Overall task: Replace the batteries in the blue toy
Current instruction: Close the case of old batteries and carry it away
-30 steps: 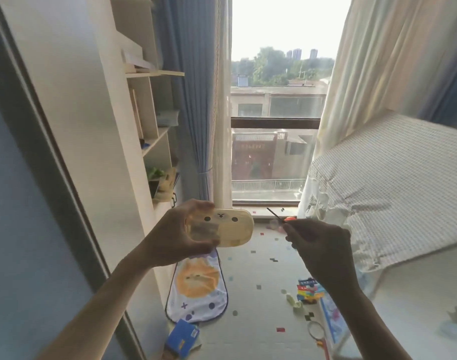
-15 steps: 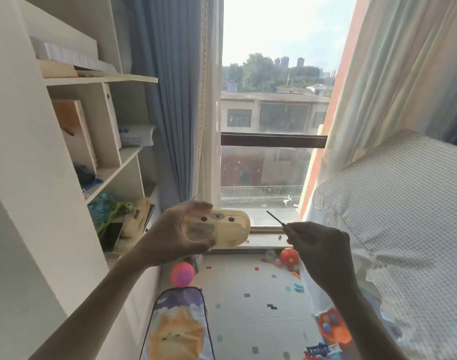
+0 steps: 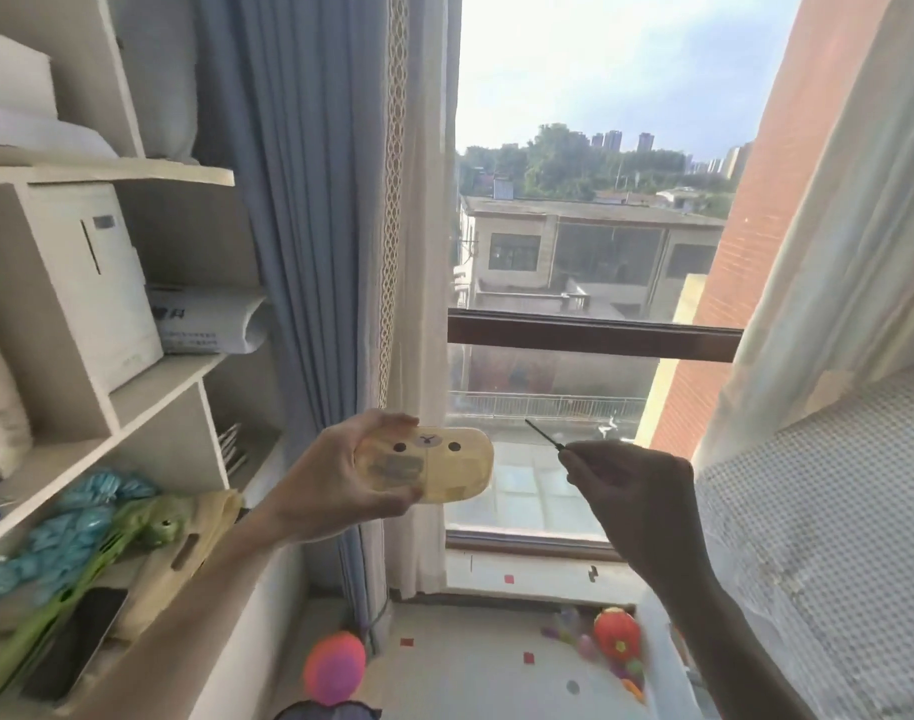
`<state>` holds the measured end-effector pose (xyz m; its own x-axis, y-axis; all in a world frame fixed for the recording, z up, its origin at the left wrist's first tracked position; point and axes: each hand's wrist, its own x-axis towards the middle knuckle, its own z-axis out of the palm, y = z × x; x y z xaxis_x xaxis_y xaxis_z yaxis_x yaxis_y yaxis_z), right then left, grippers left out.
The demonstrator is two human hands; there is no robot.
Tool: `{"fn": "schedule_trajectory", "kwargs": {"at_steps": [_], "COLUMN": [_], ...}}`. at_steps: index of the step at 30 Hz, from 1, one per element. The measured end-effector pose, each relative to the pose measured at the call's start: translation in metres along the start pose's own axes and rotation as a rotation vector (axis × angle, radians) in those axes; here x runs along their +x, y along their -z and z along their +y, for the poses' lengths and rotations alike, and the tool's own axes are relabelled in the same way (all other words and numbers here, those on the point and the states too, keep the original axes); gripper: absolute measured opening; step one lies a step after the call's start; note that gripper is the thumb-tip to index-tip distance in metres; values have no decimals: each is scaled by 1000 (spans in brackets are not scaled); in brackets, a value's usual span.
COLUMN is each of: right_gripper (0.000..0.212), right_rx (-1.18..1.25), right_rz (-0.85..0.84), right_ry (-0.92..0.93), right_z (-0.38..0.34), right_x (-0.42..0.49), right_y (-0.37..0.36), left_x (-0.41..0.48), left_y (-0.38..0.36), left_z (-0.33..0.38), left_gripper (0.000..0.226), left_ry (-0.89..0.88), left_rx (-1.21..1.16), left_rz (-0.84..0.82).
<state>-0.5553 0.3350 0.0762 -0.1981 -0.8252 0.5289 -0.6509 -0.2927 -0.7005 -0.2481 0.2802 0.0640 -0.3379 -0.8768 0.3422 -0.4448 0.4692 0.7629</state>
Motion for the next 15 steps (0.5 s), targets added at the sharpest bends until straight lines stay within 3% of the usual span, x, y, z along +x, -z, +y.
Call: {"fn": "schedule_trajectory", "kwargs": {"at_steps": [7, 15], "right_gripper": [11, 16], "right_rx": [50, 160], "right_rz": [-57, -177], "right_ry": [57, 175], "right_z": [40, 57], "right_x": [153, 288], "right_y": [-81, -239], "left_x": [123, 215], "left_y": [26, 102], "left_z": [-63, -173], "left_gripper": [77, 76], "left_ry": [80, 162], "left_rx": [25, 72], "left_rz": [96, 217]}}
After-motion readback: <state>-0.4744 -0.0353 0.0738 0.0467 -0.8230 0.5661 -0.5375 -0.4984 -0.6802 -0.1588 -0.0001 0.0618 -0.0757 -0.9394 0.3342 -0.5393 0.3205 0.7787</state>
